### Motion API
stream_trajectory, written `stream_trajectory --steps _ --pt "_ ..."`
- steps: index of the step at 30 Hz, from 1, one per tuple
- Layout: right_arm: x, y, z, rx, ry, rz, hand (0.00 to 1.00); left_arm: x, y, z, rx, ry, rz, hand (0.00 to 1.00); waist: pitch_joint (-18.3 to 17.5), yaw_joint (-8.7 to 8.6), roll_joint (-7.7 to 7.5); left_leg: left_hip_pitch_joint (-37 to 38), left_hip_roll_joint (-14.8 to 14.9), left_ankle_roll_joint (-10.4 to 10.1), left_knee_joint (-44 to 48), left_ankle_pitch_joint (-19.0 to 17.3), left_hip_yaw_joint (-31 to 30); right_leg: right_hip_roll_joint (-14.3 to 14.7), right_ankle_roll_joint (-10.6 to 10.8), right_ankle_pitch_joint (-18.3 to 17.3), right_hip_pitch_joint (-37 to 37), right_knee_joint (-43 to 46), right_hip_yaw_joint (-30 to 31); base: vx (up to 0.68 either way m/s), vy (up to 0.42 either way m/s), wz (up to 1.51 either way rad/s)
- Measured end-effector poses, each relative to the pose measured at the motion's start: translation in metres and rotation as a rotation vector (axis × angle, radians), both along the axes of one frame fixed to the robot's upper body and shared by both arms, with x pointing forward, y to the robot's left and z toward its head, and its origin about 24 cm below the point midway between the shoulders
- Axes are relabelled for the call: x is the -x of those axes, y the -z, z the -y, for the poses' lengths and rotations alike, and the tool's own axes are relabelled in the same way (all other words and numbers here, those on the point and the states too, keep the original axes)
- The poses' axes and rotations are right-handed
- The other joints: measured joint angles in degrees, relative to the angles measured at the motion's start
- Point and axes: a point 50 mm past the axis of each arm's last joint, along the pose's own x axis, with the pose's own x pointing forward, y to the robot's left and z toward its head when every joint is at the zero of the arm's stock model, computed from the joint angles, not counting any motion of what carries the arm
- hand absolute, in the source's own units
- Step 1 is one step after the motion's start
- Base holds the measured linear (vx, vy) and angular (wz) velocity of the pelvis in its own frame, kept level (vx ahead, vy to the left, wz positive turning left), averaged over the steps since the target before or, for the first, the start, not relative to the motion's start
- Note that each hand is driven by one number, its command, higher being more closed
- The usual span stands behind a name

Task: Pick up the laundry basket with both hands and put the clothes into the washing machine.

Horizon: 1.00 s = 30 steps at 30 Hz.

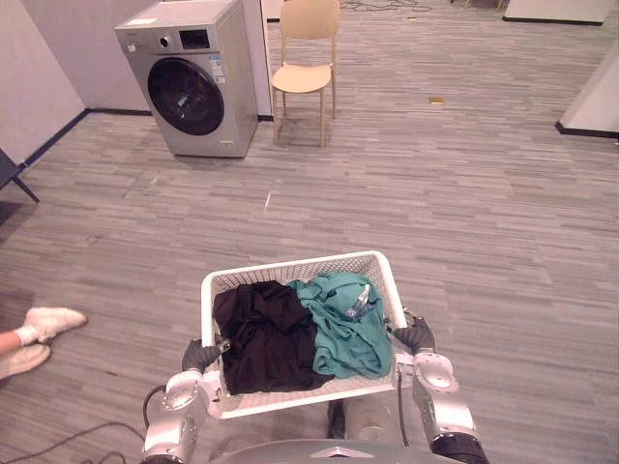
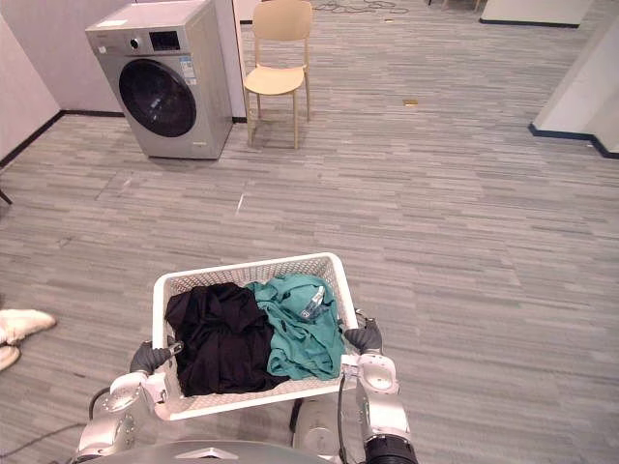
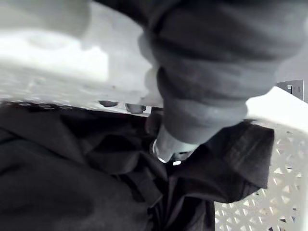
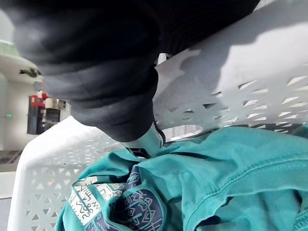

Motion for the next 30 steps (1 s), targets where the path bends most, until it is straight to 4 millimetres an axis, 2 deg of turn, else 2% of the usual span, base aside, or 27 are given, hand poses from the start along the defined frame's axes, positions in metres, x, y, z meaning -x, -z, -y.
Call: stream_trajectory --steps 1,2,3,4,5,6,7,8,9,10,11,12,13,14,15,16,17,18,19,21,22,24,26,27,28,29,30 --pt "0.001 0.0 0.003 0.003 0.014 0.0 1.0 0.0 0.0 0.001 0.004 0.005 0.001 1.0 0.5 0.79 -0.89 -4.8 3.5 4.0 6.5 -1.8 3.8 0.6 -0.2 -1.1 5.4 -3.4 0.5 0.64 -0.051 -0.3" --pt "0.001 -0.001 0.003 0.004 0.016 0.002 1.0 -0.001 0.0 0.002 0.006 0.008 0.004 1.0 0.6 0.81 -1.59 -6.1 3.7 5.0 6.0 -2.5 5.2 0.1 -0.1 -1.2 7.3 -5.0 0.8 0.63 -0.051 -0.35" --pt "-0.001 -0.002 0.003 0.002 0.02 0.011 1.0 -0.004 -0.002 0.002 0.009 0.012 0.014 1.0 0.5 1.21 -2.47 -8.6 3.6 5.8 0.3 -4.3 8.1 -0.6 0.0 -1.2 10.6 -8.5 2.2 0.48 -0.007 -0.34" --pt "-0.002 -0.003 0.005 0.004 0.026 0.013 1.0 -0.005 -0.002 0.002 0.012 0.014 0.019 1.0 0.8 1.51 -3.29 -9.5 3.4 5.7 -4.0 -5.1 8.9 -1.0 0.1 -1.1 11.8 -9.7 2.9 0.58 0.03 -0.57" --pt "-0.003 -0.003 0.005 0.003 0.026 0.018 1.0 -0.007 -0.004 0.002 0.014 0.017 0.027 1.0 0.7 2.09 -3.29 -10.5 2.4 4.9 -14.9 -5.9 8.6 -1.7 0.7 -1.4 13.5 -11.3 4.3 0.66 0.087 -0.66" --pt "-0.004 -0.004 0.004 0.003 0.024 0.02 1.0 -0.008 -0.004 0.002 0.017 0.014 0.029 1.0 0.7 2.49 -3.32 -10.4 0.7 4.0 -28.3 -5.3 6.2 -2.6 2.2 -2.3 14.7 -11.9 5.7 0.53 0.112 -0.64" --pt "-0.004 -0.004 0.004 0.004 0.022 0.02 1.0 -0.008 -0.004 0.002 0.02 0.008 0.028 1.0 0.6 2.48 -3.14 -10.2 0.3 2.9 -35.6 -4.3 4.7 -2.9 2.9 -2.7 15.2 -12.2 6.2 0.61 0.226 -0.64" --pt "-0.005 -0.004 0.005 0.006 0.02 0.019 1.0 -0.007 -0.003 0.001 0.024 -0.005 0.027 1.0 0.3 2.33 -2.55 -9.7 0.6 0.5 -51.8 -0.6 1.1 -3.5 4.8 -4.1 16.9 -13.2 7.1 0.5 0.238 -0.43" --pt "-0.005 -0.004 0.005 0.007 0.02 0.017 1.0 -0.006 -0.003 0.001 0.026 -0.006 0.026 1.0 -0.1 2.27 -2.12 -9.6 1.4 -0.2 -55.5 0.6 0.7 -3.6 5.9 -4.8 17.5 -13.6 7.1 0.6 0.354 -0.46" --pt "-0.005 -0.003 0.006 0.014 0.019 0.014 1.0 -0.006 -0.002 0.003 0.031 -0.004 0.023 1.0 -0.3 2.17 -1.43 -10.3 3.3 -0.9 -57.6 1.3 1.5 -4.0 8.5 -6.7 19.1 -13.7 7.6 0.4 0.305 -0.33" --pt "-0.005 -0.003 0.007 0.018 0.017 0.008 1.0 -0.005 -0.001 0.005 0.034 -0.002 0.016 1.0 -0.6 2.26 -1.32 -9.9 3.7 0.2 -57.2 2.4 2.6 -5.3 10.0 -8.5 20.8 -13.2 8.5 0.62 0.544 -0.51" --pt "-0.004 -0.001 0.007 0.022 0.011 -0.002 1.0 -0.002 0.001 0.004 0.035 -0.008 0.005 1.0 -1.9 2.56 -2.57 -9.9 1.7 0.7 -53.5 7.9 4.2 -8.9 11.7 -10.7 21.3 -10.9 9.9 0.51 0.476 -0.49" --pt "-0.004 0.0 0.006 0.02 0.006 -0.008 1.0 0.001 0.002 0.003 0.034 -0.014 -0.002 1.0 -2.9 2.64 -3.44 -10.8 0.6 1.5 -50.8 8.6 4.6 -10.5 12.0 -11.4 20.1 -8.1 10.5 0.51 0.47 -0.51" --pt "-0.003 0.003 0.006 0.013 0.003 -0.021 1.0 0.003 0.003 0.002 0.029 -0.018 -0.01 1.0 -4.0 2.78 -4.74 -11.8 -1.2 3.2 -47.1 6.4 5.8 -13.3 11.7 -11.3 17.0 -1.8 11.5 0.42 0.381 -0.25" --pt "-0.002 0.005 0.003 0.0 0.005 -0.025 1.0 0.001 0.002 -0.002 0.015 -0.012 -0.005 1.0 -3.8 2.46 -6.35 -11.5 -3.7 5.3 -44.1 2.8 7.2 -17.1 9.9 -7.9 11.9 9.4 12.0 0.52 0.499 -0.05" --pt "-0.002 0.007 0.0 -0.012 0.009 -0.03 1.0 0.0 0.001 -0.004 0.005 -0.008 -0.005 1.0 -3.2 1.92 -7.4 -9.7 -6.0 6.4 -42.8 -0.1 7.7 -20.1 5.9 -0.7 6.8 20.7 12.5 0.52 0.497 0.15" --pt "-0.001 0.009 -0.003 -0.025 0.01 -0.036 1.0 0.001 0.002 -0.007 -0.007 -0.004 -0.009 1.0 -2.9 1.46 -7.61 -8.4 -6.7 7.1 -42.8 -1.1 7.7 -20.3 5.3 2.4 4.6 26.3 14.0 0.49 0.413 0.27" --pt "0.002 0.015 -0.009 -0.05 0.011 -0.059 1.0 0.003 0.002 -0.013 -0.026 0.001 -0.023 1.0 -2.7 0.9 -7.4 -5.1 -7.4 8.4 -43.5 -3.0 7.5 -17.5 6.8 2.7 0.5 36.9 17.2 0.48 0.33 0.24" --pt "0.005 0.019 -0.013 -0.066 0.013 -0.071 1.0 0.003 0.002 -0.017 -0.041 0.006 -0.029 1.0 -1.7 0.89 -6.62 -0.3 -8.0 9.2 -45.9 -3.8 7.3 -14.7 6.7 2.0 -2.2 44.0 17.4 0.55 0.342 0.22" --pt "0.009 0.021 -0.015 -0.073 0.016 -0.073 1.0 0.001 0.001 -0.019 -0.053 0.013 -0.023 1.0 -0.8 -0.24 -5.6 6.0 -9.6 9.6 -51.1 -4.0 5.8 -13.0 4.9 0.1 -6.2 47.5 12.4 0.43 0.228 0.35" --pt "0.009 0.02 -0.015 -0.074 0.016 -0.071 1.0 -0.001 -0.001 -0.02 -0.057 0.019 -0.016 1.0 -0.5 -0.56 -5.39 8.3 -10.3 9.6 -53.1 -4.0 5.2 -12.1 4.6 -0.8 -8.9 46.8 10.6 0.41 0.144 0.5" --pt "0.009 0.017 -0.016 -0.075 0.02 -0.055 1.0 -0.005 -0.002 -0.02 -0.063 0.028 -0.006 1.0 -0.1 -1.43 -5.66 11.6 -11.6 9.8 -56.1 -4.2 4.2 -10.7 5.2 -2.2 -13.4 40.0 8.1 0.45 0.09 0.48" --pt "0.012 0.011 -0.014 -0.066 0.031 -0.029 1.0 -0.008 -0.005 -0.015 -0.059 0.046 0.011 1.0 0.8 -2.44 -5.79 15.6 -12.0 9.1 -59.1 -4.6 2.4 -10.5 5.2 -2.4 -14.1 21.2 3.4 0.43 0.018 0.62" --pt "0.014 0.011 -0.013 -0.066 0.037 -0.029 1.0 -0.009 -0.007 -0.014 -0.058 0.054 0.018 1.0 0.8 -2.44 -5.82 16.3 -11.8 8.5 -59.7 -4.9 2.2 -10.4 5.1 -1.3 -13.3 15.1 2.3 0.36 -0.031 0.45" --pt "0.015 0.009 -0.013 -0.06 0.047 -0.022 1.0 -0.01 -0.008 -0.012 -0.057 0.063 0.024 1.0 0.7 -2.03 -6.49 17.3 -12.0 6.9 -60.0 -6.2 1.9 -10.4 4.9 2.5 -11.5 3.5 1.1 0.56 -0.133 0.34" --pt "0.017 0.01 -0.013 -0.06 0.049 -0.026 1.0 -0.007 -0.007 -0.013 -0.058 0.061 0.018 1.0 0.1 -1.69 -7.47 19.0 -12.1 5.8 -59.9 -8.1 1.3 -10.4 4.4 5.4 -9.8 -1.9 1.3 0.59 -0.175 0.26" --pt "0.018 0.01 -0.012 -0.059 0.049 -0.03 1.0 -0.007 -0.007 -0.012 -0.057 0.06 0.017 1.0 0.0 -1.41 -7.59 20.2 -11.9 5.4 -59.7 -9.4 0.9 -10.3 3.5 8.2 -9.2 -1.5 1.3 0.6 -0.241 0.13"
